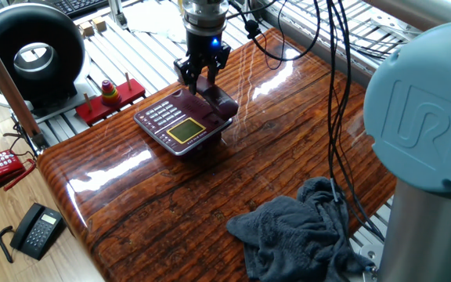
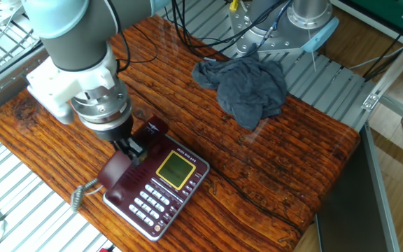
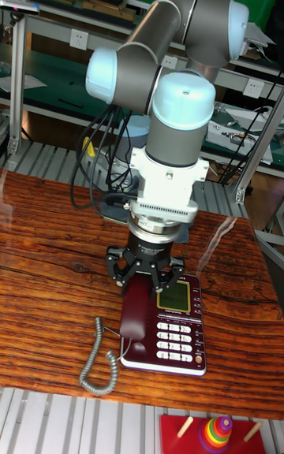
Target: Place the handset of the telephone on the corresponding phone cradle
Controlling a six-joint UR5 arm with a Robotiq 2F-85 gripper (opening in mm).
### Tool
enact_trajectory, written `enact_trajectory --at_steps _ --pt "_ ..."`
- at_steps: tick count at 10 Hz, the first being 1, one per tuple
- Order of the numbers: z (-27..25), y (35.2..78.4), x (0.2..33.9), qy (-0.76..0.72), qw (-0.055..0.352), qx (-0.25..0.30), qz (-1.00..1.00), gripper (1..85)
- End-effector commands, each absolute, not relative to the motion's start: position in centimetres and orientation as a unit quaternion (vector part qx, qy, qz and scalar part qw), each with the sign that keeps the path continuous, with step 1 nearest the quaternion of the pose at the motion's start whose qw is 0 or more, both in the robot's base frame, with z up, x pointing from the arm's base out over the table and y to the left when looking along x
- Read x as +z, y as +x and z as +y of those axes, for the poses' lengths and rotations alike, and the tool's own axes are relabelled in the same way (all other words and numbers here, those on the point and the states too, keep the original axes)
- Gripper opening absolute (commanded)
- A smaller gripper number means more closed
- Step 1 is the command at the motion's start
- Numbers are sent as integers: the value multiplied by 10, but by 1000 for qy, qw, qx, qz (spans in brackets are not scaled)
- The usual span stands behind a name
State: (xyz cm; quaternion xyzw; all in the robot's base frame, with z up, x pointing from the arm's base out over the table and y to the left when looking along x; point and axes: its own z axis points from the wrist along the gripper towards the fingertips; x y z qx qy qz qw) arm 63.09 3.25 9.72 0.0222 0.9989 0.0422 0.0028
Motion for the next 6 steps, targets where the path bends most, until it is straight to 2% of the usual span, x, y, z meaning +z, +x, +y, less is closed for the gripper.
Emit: enact_trajectory --at_steps 1,6 --pt "40 625 99 1 -7 53 999 217" --pt "42 633 87 -3 8 55 998 213"
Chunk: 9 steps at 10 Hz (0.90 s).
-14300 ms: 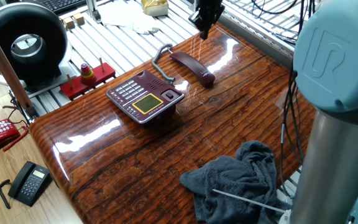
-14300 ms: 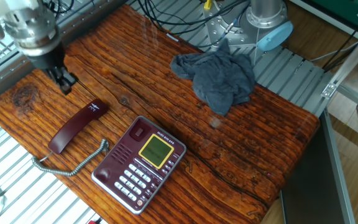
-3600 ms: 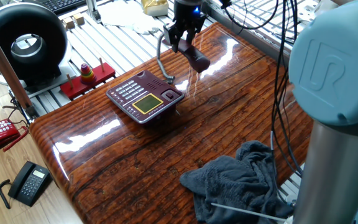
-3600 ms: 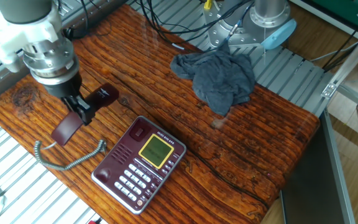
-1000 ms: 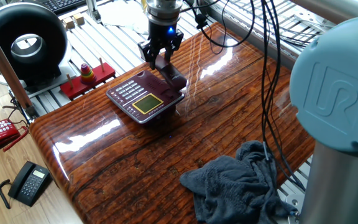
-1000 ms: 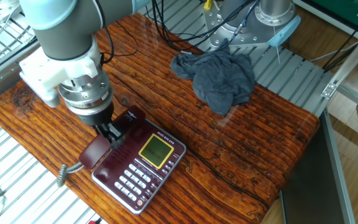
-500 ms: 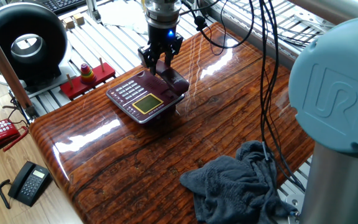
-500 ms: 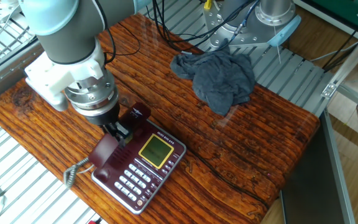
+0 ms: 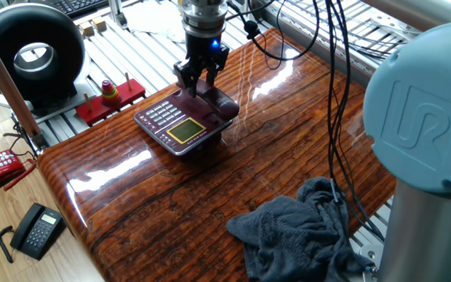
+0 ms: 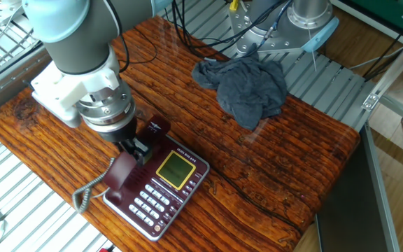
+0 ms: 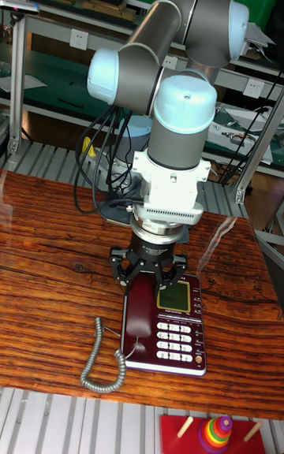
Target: Place the handset of the telephone on the corresponding phone cradle
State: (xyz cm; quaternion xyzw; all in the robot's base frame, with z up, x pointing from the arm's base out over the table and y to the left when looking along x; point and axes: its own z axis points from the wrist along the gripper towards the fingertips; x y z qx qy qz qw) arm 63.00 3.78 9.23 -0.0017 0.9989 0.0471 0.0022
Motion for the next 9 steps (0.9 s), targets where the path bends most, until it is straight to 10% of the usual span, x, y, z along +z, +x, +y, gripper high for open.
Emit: enact_trajectory --at_steps 1,9 --pt "41 634 86 -2 8 54 998 213" --pt "40 644 79 8 20 52 998 213"
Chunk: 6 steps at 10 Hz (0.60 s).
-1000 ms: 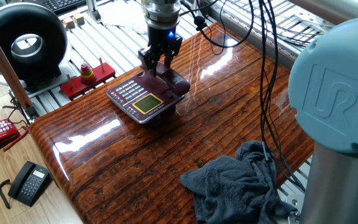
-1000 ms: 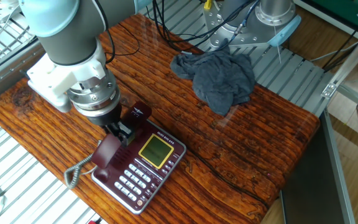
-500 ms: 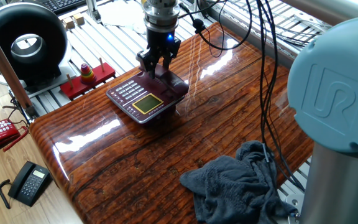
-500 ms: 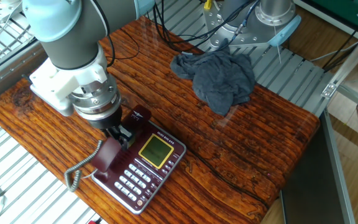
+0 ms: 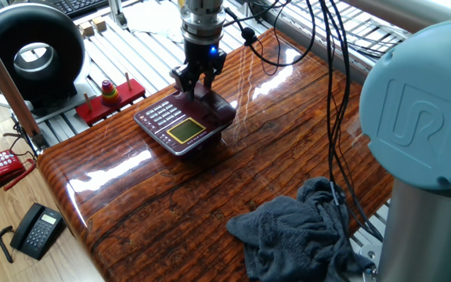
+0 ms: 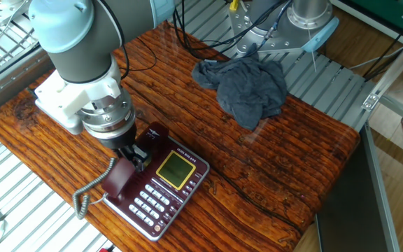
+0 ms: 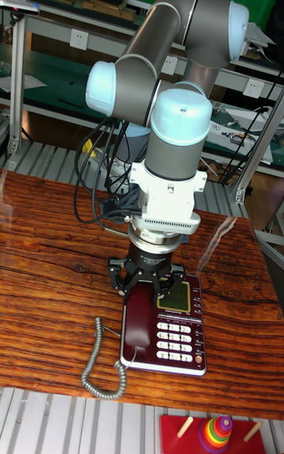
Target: Place the handset of the telephone on the corresponding phone cradle
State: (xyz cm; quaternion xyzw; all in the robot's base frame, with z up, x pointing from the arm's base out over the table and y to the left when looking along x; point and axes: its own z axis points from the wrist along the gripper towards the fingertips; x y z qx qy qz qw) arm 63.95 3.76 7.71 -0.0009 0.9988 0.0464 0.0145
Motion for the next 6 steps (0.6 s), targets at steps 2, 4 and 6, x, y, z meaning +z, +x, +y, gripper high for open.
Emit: enact_trajectory --at_steps 2,4,6 --pt "41 645 81 11 19 52 998 210" --pt "42 647 79 12 21 57 998 210" --pt "45 648 80 13 24 60 998 210"
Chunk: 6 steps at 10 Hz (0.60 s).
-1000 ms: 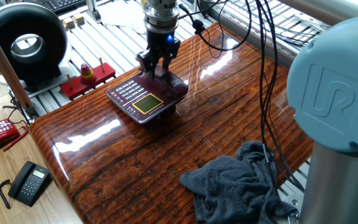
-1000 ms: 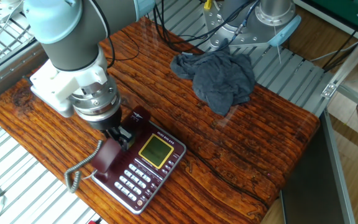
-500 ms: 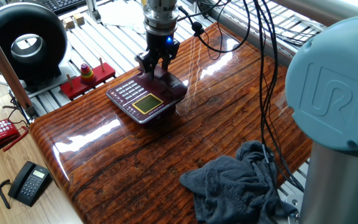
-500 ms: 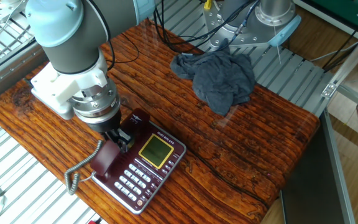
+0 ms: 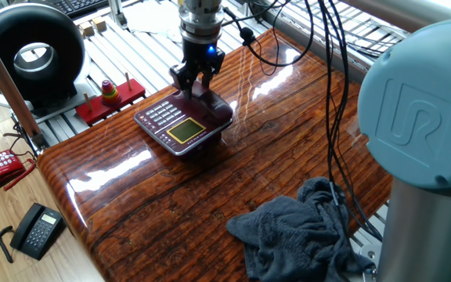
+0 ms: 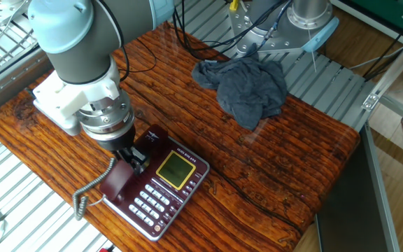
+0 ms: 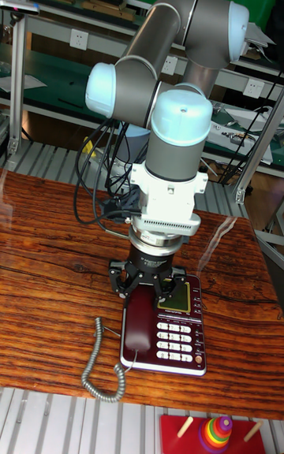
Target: Place the handset of the telephone on the corresponding phone cradle
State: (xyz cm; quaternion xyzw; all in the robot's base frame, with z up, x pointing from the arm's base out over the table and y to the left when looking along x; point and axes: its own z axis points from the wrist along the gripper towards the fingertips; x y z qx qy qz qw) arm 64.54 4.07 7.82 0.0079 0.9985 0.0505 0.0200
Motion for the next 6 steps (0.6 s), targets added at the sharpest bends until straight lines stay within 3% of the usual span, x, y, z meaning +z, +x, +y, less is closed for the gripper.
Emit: enact_trajectory --at_steps 1,6 --pt "45 649 79 13 24 60 998 210" --pt "44 649 73 14 25 58 998 203"
